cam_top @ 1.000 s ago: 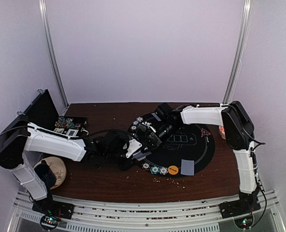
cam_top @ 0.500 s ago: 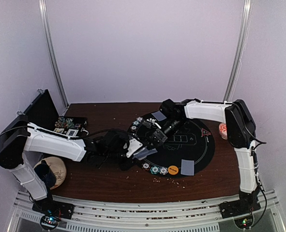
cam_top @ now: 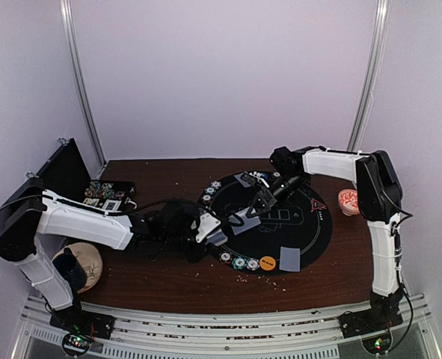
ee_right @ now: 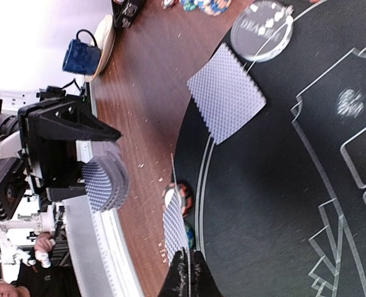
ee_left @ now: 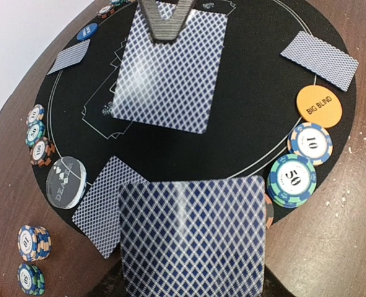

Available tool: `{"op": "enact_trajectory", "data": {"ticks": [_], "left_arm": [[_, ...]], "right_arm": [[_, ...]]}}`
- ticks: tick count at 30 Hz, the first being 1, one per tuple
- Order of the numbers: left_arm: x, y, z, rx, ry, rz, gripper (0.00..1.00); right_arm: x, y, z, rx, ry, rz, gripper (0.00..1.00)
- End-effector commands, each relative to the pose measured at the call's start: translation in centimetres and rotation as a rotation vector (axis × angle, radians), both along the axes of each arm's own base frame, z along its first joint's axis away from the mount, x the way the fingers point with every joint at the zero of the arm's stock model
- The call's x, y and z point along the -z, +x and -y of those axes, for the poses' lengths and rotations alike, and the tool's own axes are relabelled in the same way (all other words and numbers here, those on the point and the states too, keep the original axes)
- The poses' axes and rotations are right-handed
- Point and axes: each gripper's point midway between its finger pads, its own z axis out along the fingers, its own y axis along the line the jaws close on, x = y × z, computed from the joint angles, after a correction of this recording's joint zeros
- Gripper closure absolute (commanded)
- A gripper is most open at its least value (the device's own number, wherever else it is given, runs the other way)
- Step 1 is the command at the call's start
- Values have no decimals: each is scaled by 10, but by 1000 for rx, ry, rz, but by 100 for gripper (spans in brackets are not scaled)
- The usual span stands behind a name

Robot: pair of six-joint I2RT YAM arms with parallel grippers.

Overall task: Distribute texas hold em gaming equipment
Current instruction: Pick up the poker card from the face-down deck piles, then distribute the poker card in the dealer area.

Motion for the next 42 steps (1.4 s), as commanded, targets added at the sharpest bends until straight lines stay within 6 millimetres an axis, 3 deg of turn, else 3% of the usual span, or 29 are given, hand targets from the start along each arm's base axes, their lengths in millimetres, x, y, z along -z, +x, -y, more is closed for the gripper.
{"op": "enact_trajectory", "data": {"ticks": [1,6,14,18,35,42], "left_arm": [[-28,8,9,-13,-74,73,86],[-34,10,7,-26,-83,88,86],[-35,10,5,-31,-84,95,86],[-36,10,5,-32,-87,97,86],[-36,12,3,-43,-84,105,86],[-36,12,3,-42,-87,101,86]], "right_arm": [[-10,20,-9,110,56,12,100],[-4,45,-26,274,135,-2,100],[-8,52,-61,377,242,-49,100],[0,53,-75,383,230,-62,100],[29,52,-106,408,175,-81,100],[43,50,-109,410,140,-89,100]]}}
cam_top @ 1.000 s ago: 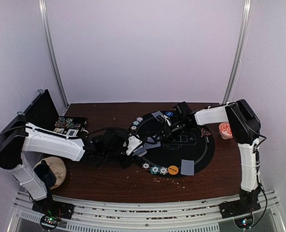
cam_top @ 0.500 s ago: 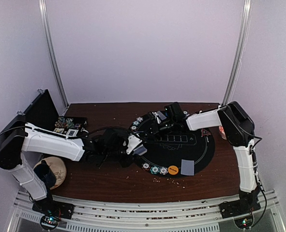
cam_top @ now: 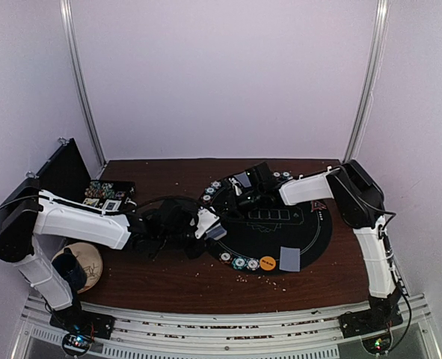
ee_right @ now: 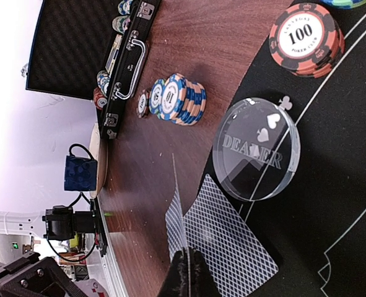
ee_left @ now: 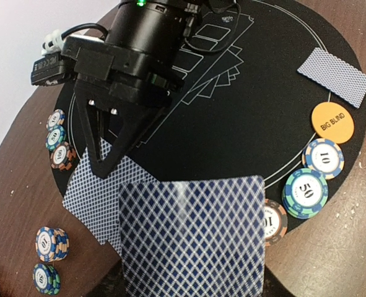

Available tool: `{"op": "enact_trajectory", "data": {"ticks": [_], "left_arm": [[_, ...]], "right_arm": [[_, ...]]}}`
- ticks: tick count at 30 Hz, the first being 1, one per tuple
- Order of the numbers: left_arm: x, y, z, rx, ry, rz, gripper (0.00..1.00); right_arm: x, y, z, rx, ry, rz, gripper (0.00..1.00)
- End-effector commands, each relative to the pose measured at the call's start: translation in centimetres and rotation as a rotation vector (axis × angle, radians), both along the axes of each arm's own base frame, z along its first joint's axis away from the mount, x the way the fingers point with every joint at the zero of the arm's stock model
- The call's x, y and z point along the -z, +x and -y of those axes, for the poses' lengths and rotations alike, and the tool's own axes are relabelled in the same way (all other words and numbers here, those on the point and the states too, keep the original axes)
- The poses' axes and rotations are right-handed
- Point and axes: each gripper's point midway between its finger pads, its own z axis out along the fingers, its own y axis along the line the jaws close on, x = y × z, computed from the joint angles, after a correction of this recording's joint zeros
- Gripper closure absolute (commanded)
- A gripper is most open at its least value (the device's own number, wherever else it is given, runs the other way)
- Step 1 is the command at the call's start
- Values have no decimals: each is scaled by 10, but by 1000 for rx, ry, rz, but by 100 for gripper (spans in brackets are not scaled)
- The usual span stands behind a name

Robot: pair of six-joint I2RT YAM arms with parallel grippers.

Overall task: Distribute texas hold em gaming equipment
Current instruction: Distribute the poker card in the dealer area.

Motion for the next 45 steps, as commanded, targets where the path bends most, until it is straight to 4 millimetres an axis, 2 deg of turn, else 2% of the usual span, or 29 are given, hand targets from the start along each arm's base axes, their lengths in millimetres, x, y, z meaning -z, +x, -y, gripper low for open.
{"op": "enact_trajectory", "data": {"ticks": [1,11,28,31,35,45], "left_arm": [[-22,2,6,3,-65,47,86],[-20,2,6,1,-60,48,86],[-17,3,6,2,-54,44,86],[-17,3,6,2,-54,45,86],[-17,2,6,3,-53,44,86],[-16,2,7,4,-52,43,85]], "right_arm": [[7,4,-4,10,-24,16,100],[28,-1,-2,-2,-81,7,98],[29,-14,-8,-38,-104,19,95],[29,-14,-7,-34,-112,23,92],[24,-12,-5,-31,-130,46,85],[-2,-4,6,-14,-205,149,71]]}}
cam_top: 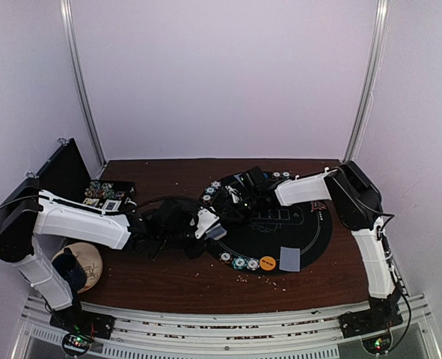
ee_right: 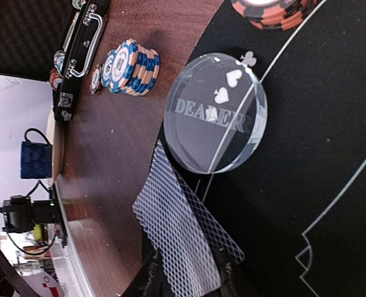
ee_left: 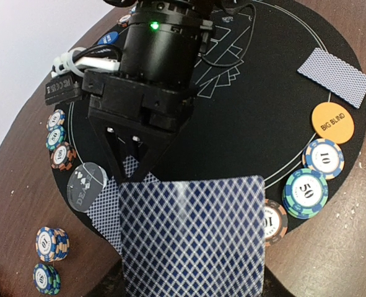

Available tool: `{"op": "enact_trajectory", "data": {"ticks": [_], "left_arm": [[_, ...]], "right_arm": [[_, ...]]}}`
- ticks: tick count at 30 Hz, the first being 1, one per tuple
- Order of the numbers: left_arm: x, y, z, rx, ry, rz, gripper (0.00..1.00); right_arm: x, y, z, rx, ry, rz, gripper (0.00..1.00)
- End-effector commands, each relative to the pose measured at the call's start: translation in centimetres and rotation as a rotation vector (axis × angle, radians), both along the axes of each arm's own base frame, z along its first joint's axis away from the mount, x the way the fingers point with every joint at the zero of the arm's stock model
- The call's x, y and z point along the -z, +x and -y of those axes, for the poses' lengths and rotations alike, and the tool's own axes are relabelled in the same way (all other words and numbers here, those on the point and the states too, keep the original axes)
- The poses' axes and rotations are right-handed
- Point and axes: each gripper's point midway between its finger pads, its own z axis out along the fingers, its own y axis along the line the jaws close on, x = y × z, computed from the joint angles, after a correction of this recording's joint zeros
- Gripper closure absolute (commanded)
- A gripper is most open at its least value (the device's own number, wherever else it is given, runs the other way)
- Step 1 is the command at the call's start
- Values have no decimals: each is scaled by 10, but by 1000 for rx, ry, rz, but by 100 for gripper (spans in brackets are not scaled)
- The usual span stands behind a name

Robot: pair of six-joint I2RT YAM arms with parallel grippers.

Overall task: Distribute texas hold em gaming equipment
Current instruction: Distribute the poker card in the dealer area.

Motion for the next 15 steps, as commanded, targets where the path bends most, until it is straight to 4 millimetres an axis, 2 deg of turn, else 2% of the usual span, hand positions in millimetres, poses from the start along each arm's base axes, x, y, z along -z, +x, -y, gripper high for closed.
{"op": "enact_trajectory", "data": {"ticks": [1,9,15], "left_arm": [[-16,2,7,5,-51,42,86],[-16,2,7,4,-53,41,85],[-16,2,7,6,-50,40,86]], "right_arm": [[-33,9,4,4,-47,111,70],[-37,18,27,11,-214,192,59],[-72,28,47,-9,-216,254,47]]}}
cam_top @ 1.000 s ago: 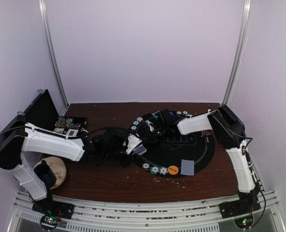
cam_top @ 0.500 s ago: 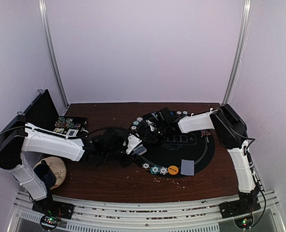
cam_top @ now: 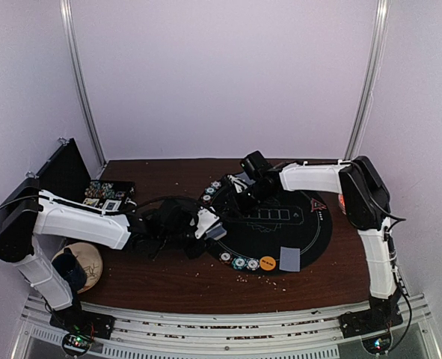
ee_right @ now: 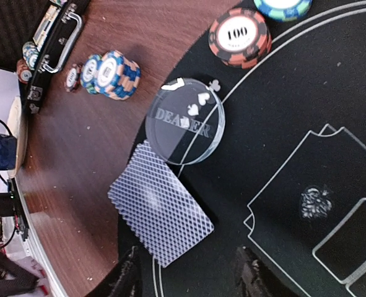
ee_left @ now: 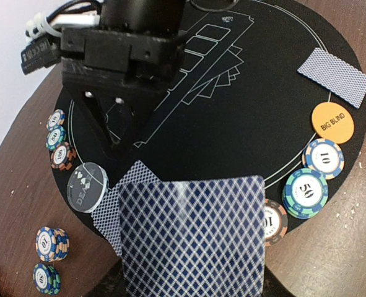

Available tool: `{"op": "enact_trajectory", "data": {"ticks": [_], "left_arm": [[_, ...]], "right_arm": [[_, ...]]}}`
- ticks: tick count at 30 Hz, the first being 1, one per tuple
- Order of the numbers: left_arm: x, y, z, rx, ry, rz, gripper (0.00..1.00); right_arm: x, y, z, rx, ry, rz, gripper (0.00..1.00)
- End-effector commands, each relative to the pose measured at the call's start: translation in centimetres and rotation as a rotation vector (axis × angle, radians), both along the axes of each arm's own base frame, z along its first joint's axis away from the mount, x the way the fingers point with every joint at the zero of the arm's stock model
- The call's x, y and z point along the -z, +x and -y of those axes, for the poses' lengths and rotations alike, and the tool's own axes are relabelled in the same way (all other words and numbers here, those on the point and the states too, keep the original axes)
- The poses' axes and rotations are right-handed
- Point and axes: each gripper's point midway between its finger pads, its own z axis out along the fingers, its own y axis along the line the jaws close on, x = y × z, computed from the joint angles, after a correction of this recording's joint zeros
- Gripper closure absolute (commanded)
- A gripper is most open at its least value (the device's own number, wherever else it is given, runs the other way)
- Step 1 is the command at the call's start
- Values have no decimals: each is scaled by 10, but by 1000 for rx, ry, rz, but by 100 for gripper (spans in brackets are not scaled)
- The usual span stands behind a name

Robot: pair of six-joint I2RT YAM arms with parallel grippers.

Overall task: Distribute texas hold em gaming equipment
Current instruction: Distribute the poker card in the dealer area, then pick up the poker card from the face-down deck piles.

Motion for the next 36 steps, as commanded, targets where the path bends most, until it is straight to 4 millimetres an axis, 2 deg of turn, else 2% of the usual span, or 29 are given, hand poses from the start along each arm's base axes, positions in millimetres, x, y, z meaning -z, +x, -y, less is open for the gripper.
{"op": "enact_trajectory", "data": {"ticks": [1,4,6,9,13,18,28,36], "left_arm": [[-15,2,7,4,-48,40,85],[-15,2,7,5,-49,40,85],[-15,2,7,7,-50,41,85],[-15,2,8,11,-52,38,85],[-14,1,9,20,-52,32,85],[-15,-1,10,28,-56,30,86],[-18,-2,10,34,-64,34,86],[-15,-2,11,39,-61,29,86]], "right_arm": [[-55,11,20,-22,10,101,46],[-77,5,26,-72,92,98,44],[-92,-9,25,-149,153,97,43],[-107,-31,22,-263,227,106,41],[-116,-57,15,-369,303,90,39],[-106,-73,5,-423,288,71,38],[-64,-96,-13,-500,223,-13,36],[-54,-104,-24,-514,243,-67,35]]}}
